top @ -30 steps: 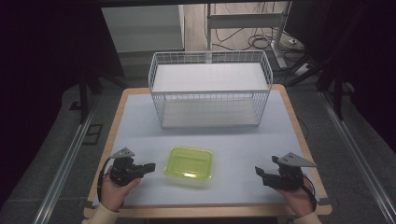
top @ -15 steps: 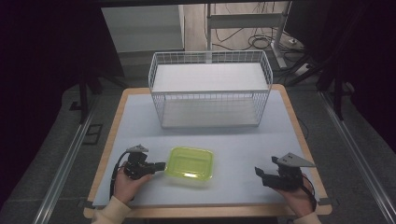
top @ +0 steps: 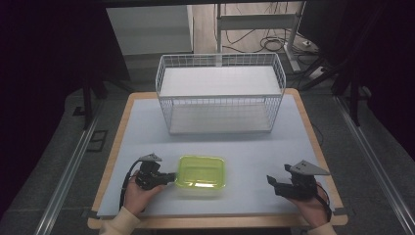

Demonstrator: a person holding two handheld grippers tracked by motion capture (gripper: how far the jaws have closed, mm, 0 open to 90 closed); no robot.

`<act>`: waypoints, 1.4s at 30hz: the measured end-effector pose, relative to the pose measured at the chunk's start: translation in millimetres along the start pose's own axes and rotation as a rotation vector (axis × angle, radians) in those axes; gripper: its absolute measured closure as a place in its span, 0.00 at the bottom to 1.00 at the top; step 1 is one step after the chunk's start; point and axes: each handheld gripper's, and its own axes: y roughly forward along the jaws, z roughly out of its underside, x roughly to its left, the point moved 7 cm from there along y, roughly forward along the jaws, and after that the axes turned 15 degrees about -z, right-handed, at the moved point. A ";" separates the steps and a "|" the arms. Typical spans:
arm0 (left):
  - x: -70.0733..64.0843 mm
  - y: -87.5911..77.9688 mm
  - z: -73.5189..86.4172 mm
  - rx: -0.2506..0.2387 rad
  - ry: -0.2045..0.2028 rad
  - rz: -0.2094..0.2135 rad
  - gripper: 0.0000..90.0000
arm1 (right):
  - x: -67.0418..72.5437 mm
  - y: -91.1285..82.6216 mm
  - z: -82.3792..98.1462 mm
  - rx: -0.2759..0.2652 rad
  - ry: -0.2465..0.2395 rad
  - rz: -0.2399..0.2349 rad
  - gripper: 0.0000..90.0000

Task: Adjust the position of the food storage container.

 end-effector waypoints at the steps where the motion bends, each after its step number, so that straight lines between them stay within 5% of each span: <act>1: -0.7 0.6 -0.5 0.001 0.002 0.000 1.00 | 0.0 0.0 0.0 0.000 0.000 0.000 0.23; 23: -20.0 6.3 -2.3 0.011 0.040 0.018 1.00 | 0.4 -0.7 -0.5 -0.003 -0.001 0.000 0.23; 42: -41.3 26.8 -14.3 0.034 0.066 0.025 1.00 | 0.4 -0.7 -0.6 -0.002 -0.004 -0.002 0.23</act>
